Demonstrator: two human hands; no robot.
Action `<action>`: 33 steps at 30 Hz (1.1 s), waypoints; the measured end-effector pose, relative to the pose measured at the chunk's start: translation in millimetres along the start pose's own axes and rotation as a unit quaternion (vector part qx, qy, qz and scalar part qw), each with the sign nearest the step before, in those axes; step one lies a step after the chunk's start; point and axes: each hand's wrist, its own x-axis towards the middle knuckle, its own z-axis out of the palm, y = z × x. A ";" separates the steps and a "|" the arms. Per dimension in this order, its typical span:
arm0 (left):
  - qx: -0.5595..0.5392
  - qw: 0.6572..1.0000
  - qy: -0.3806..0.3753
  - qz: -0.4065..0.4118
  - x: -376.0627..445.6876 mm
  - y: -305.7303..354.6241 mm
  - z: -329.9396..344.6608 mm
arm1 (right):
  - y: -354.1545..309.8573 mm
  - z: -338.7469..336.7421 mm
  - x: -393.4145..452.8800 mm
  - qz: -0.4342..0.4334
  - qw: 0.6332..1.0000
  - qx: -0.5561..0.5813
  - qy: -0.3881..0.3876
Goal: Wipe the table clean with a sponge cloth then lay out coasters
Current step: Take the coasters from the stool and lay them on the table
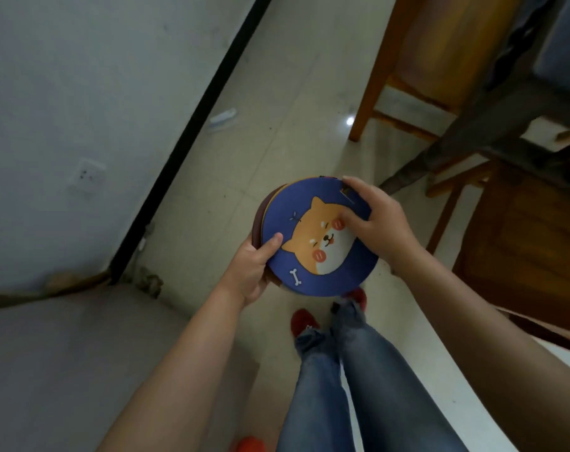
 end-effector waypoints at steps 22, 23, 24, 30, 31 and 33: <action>0.176 0.951 -0.253 -0.017 200.9 200.6 277.9 | -7.1 -323.0 168.8 0.004 0.997 0.048 0.058; 0.174 0.948 -0.267 -0.022 209.2 203.7 290.2 | -0.9 -334.1 168.6 0.005 0.996 0.070 0.062; 0.175 0.944 -0.279 -0.026 218.5 206.1 300.8 | 5.5 -343.7 166.4 0.009 0.993 0.099 0.069; 0.201 0.922 -0.328 -0.037 251.8 230.8 359.6 | 34.9 -376.0 149.7 0.051 0.925 0.341 0.161; 0.203 0.921 -0.331 -0.044 258.5 235.2 368.1 | 38.7 -380.3 147.3 0.057 0.909 0.369 0.183; 0.193 0.922 -0.331 -0.055 269.6 245.2 384.5 | 44.2 -388.2 144.1 0.067 0.878 0.416 0.228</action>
